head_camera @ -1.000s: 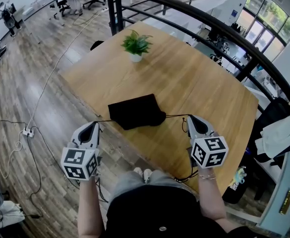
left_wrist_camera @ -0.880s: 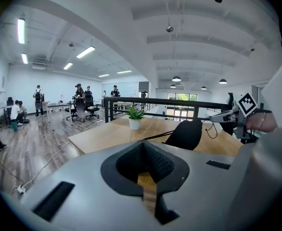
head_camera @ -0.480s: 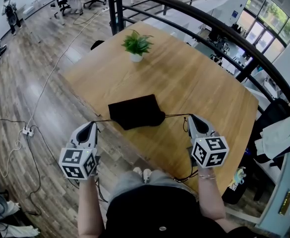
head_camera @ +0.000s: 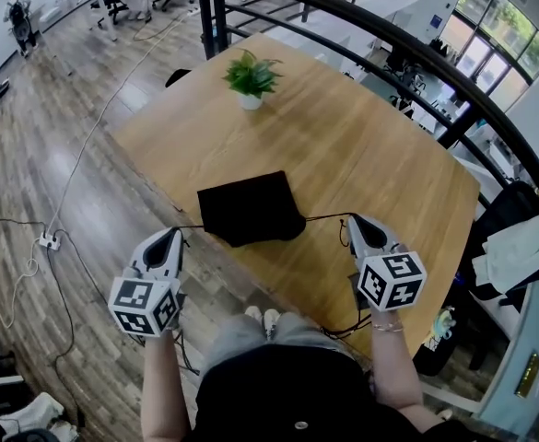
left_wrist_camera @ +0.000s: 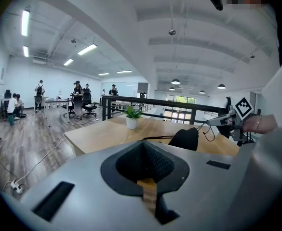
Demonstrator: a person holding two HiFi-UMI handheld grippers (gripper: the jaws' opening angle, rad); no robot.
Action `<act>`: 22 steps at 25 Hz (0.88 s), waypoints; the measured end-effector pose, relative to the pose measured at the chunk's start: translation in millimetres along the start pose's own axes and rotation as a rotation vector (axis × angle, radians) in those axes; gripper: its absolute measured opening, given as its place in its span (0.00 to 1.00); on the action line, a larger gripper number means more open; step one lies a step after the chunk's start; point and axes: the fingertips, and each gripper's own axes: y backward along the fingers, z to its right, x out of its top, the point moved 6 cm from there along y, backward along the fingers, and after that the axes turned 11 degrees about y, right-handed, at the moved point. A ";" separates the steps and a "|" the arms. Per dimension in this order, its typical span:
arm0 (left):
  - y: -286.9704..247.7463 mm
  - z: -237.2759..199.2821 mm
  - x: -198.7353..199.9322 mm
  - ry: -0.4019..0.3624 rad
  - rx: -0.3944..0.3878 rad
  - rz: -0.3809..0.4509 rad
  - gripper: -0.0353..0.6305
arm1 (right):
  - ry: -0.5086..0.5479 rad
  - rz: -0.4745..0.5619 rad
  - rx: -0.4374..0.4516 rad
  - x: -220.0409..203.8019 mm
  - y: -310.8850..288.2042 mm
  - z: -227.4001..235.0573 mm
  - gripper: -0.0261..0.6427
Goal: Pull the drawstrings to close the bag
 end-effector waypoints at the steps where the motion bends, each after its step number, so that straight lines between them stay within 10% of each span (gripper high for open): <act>1: -0.4 0.7 -1.3 -0.011 0.005 -0.005 0.07 | -0.004 0.005 0.017 -1.1 -1.2 -1.6 0.04; 22: -77.7 28.9 -53.2 0.056 -0.119 -0.252 0.08 | -0.072 -0.118 0.134 -43.5 -62.7 -24.1 0.04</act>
